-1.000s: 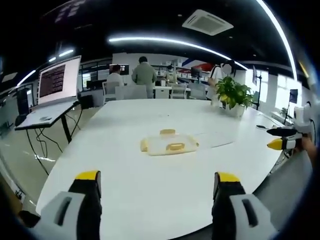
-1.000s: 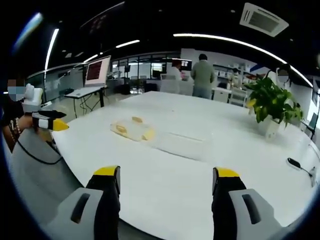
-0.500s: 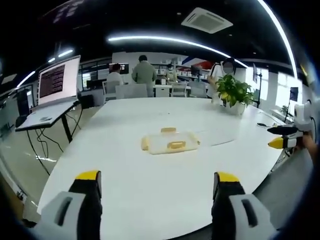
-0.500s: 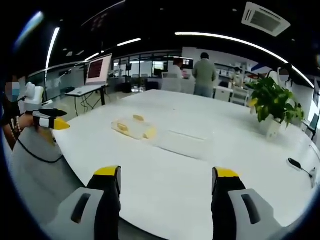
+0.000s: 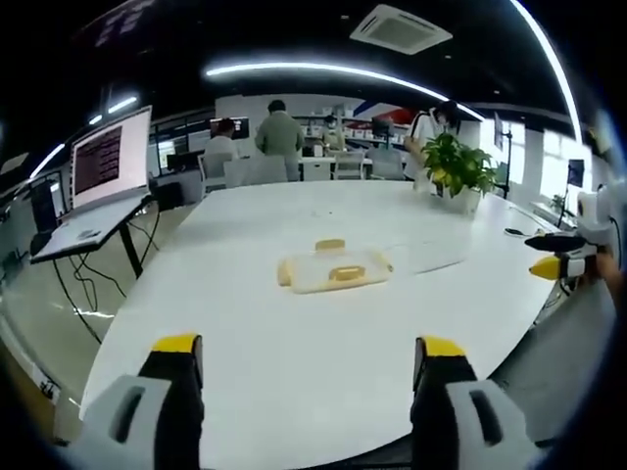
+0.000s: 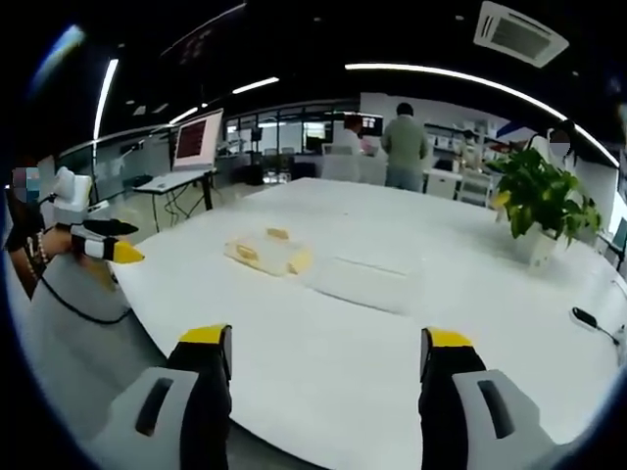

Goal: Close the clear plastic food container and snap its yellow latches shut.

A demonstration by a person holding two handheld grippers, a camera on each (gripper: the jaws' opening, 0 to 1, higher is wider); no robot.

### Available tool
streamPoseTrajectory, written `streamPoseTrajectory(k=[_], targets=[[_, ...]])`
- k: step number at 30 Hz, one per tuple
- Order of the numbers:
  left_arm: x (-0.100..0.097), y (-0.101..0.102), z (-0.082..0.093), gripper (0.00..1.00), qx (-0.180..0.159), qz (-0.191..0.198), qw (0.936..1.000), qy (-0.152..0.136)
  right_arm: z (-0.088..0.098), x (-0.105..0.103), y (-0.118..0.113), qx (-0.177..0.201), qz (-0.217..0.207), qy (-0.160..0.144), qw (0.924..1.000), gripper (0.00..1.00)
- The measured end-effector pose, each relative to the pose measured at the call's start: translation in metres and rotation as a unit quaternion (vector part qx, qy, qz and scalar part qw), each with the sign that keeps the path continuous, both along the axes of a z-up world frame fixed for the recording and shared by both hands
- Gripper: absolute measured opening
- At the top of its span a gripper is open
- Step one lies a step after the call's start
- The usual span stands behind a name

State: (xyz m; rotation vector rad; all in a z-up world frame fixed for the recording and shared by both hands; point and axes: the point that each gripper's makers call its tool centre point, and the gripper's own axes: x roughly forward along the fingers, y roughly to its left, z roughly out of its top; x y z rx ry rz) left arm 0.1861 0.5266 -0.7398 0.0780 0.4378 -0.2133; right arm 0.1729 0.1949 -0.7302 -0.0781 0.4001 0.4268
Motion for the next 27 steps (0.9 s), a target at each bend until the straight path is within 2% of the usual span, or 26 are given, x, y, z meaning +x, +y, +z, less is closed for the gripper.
streamPoseTrajectory(k=[2,6,7,9,11,13,15,18,19,20,21,23,24,27], targets=[[0.0,0.0,0.0,0.86,0.001,0.0,1.0,0.0,-0.005,-0.001,0.0,-0.003,0.001,0.016,0.9999,0.79],[0.0,-0.001,0.001,0.88,0.014,-0.007,0.9999,-0.001,-0.004,-0.002,0.004,0.001,0.013,0.015,0.9998,0.82],[-0.002,-0.003,-0.002,0.89,0.019,-0.019,0.9996,0.009,-0.004,-0.002,0.006,0.003,0.018,0.018,0.9997,0.83],[-0.002,-0.006,0.001,0.91,0.012,-0.028,0.9995,0.001,-0.005,-0.002,0.008,0.002,0.025,0.026,0.9993,0.84],[0.002,-0.004,0.012,0.93,0.001,-0.031,0.9992,-0.026,-0.007,-0.001,0.009,0.0,0.032,0.034,0.9989,0.83],[0.007,0.003,0.016,0.99,-0.018,-0.024,0.9989,-0.036,-0.009,-0.002,0.01,-0.005,0.041,0.038,0.9984,0.83],[0.012,0.011,0.014,0.99,-0.017,-0.014,0.9993,-0.029,-0.009,-0.001,0.01,-0.013,0.046,0.04,0.998,0.83],[0.02,0.014,0.019,0.99,-0.015,-0.017,0.9991,-0.036,-0.007,0.003,0.009,-0.017,0.052,0.04,0.9977,0.82],[0.02,0.014,0.014,0.99,-0.017,-0.02,0.9996,-0.014,-0.006,0.005,0.008,-0.018,0.053,0.039,0.9977,0.81],[0.024,0.015,0.013,0.99,-0.016,-0.023,0.9996,-0.005,-0.005,0.008,0.007,-0.025,0.054,0.038,0.9975,0.81],[0.026,0.017,0.012,0.99,-0.002,-0.03,0.9995,-0.001,-0.005,0.011,0.005,-0.03,0.055,0.038,0.9973,0.81],[0.037,0.026,0.023,0.99,0.04,-0.03,0.9982,-0.032,-0.001,0.018,0.004,-0.036,0.058,0.033,0.9971,0.82],[0.041,0.032,0.025,0.99,0.068,-0.032,0.9967,-0.03,0.001,0.024,0.004,-0.044,0.062,0.028,0.9968,0.81],[0.049,0.042,0.028,0.99,0.101,-0.029,0.9942,-0.022,0.004,0.035,0.006,-0.053,0.074,0.025,0.9955,0.84]])
